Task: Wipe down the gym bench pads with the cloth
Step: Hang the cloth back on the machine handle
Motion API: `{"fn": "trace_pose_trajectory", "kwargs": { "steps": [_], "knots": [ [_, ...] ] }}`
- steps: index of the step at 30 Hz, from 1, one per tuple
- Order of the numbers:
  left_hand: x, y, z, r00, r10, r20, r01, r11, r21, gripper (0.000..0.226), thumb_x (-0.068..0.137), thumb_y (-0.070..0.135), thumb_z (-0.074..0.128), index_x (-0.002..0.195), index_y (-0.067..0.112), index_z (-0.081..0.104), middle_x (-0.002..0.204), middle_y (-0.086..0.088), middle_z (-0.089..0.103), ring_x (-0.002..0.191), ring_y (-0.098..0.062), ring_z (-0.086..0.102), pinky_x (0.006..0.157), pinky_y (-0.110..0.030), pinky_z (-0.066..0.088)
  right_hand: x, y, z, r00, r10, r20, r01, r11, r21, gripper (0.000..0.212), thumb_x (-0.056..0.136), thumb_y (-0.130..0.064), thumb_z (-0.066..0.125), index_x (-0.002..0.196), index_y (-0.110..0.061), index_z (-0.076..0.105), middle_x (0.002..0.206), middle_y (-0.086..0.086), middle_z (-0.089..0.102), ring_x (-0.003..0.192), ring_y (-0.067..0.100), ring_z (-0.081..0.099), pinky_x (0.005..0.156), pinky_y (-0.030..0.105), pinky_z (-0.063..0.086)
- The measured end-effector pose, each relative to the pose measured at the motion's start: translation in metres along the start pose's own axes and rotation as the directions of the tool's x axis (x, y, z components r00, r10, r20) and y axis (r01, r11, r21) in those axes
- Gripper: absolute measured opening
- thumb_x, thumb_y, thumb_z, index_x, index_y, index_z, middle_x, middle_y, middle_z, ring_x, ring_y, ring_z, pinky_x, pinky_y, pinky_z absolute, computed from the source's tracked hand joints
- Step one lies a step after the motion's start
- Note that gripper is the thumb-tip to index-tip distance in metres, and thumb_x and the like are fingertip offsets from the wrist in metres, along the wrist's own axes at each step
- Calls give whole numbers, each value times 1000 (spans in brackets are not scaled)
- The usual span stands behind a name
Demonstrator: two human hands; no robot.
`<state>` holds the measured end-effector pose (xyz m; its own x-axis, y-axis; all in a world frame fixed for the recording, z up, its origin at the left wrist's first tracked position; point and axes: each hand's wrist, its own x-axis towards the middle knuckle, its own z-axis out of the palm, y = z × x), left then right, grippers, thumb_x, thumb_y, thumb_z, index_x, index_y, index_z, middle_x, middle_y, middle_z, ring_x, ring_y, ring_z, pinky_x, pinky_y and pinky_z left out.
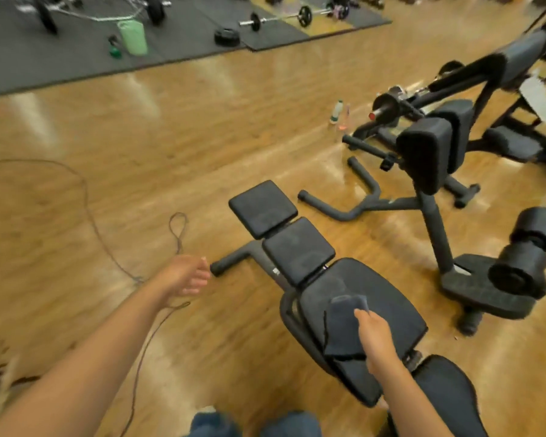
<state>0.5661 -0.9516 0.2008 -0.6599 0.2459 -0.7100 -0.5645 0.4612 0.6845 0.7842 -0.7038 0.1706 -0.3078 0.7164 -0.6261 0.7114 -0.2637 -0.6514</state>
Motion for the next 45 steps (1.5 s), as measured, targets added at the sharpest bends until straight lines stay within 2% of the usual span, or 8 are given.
{"fn": "trace_pose_trajectory", "kwargs": {
  "steps": [3, 7, 13, 23, 28, 31, 38, 45],
  "knots": [
    [11, -3, -56, 998, -30, -58, 29, 1000, -10, 23, 97, 24, 43, 105, 6, 56, 87, -8, 60, 75, -20, 57, 63, -29, 46, -8, -32, 49, 999, -22, 29, 21, 1000, 16, 29, 95, -22, 45, 97, 5, 56, 94, 33, 52, 89, 42, 56, 74, 47, 48],
    [38, 18, -88, 993, -52, -103, 49, 998, -28, 24, 98, 24, 42, 97, 7, 58, 90, -10, 63, 75, -20, 59, 65, -29, 46, -6, -82, 99, 980, -194, 41, 195, 981, -21, 38, 96, -17, 44, 60, -9, 31, 55, 9, 27, 47, 19, 31, 50, 29, 19],
    [108, 101, -87, 971, 82, -225, -71, 996, 55, 20, 95, 19, 46, 102, 6, 59, 98, -11, 64, 84, -22, 60, 73, -33, 49, 43, -177, 158, 848, -504, 167, 530, 815, -233, 37, 97, -22, 43, 62, -14, 37, 57, -1, 36, 50, 10, 33, 47, 21, 24],
    [220, 263, -111, 924, 233, -302, -223, 973, 67, 22, 95, 14, 45, 102, 1, 61, 94, -12, 61, 67, -15, 53, 59, -26, 38, 142, -344, 226, 745, -613, 263, 666, 705, -243, 20, 93, -20, 52, 75, -13, 48, 67, 5, 50, 63, 20, 50, 55, 29, 35],
    [285, 322, -127, 929, 261, -263, -245, 965, 93, 19, 95, 14, 43, 97, 4, 60, 92, -11, 60, 68, -17, 53, 57, -26, 37, 178, -403, 261, 618, -725, 304, 786, 553, -276, 15, 95, -13, 49, 93, -28, 49, 92, -15, 53, 87, 1, 50, 70, 19, 41],
    [334, 362, -148, 939, 250, -234, -223, 965, 135, 18, 95, 16, 43, 85, 11, 56, 82, -6, 56, 64, -15, 51, 56, -26, 35, 206, -437, 288, 617, -731, 292, 781, 527, -335, 24, 95, -8, 46, 114, -21, 55, 105, -14, 49, 96, -2, 43, 75, 6, 36],
    [458, 474, -204, 903, 390, -181, -331, 899, 286, 24, 95, 17, 43, 90, 5, 63, 93, -14, 64, 83, -24, 58, 72, -30, 41, 270, -544, 365, 562, -791, 243, 809, 465, -360, 22, 91, -1, 47, 89, -20, 57, 89, -11, 53, 82, 7, 53, 71, 27, 49],
    [520, 587, -206, 875, 483, 16, -455, 811, 367, 22, 96, 17, 44, 96, 4, 61, 90, -9, 61, 74, -18, 55, 63, -24, 40, 305, -637, 389, 599, -800, 20, 758, 560, -335, 22, 89, 2, 47, 89, -16, 60, 86, -12, 52, 81, 0, 50, 70, 10, 40]
  ]
}}
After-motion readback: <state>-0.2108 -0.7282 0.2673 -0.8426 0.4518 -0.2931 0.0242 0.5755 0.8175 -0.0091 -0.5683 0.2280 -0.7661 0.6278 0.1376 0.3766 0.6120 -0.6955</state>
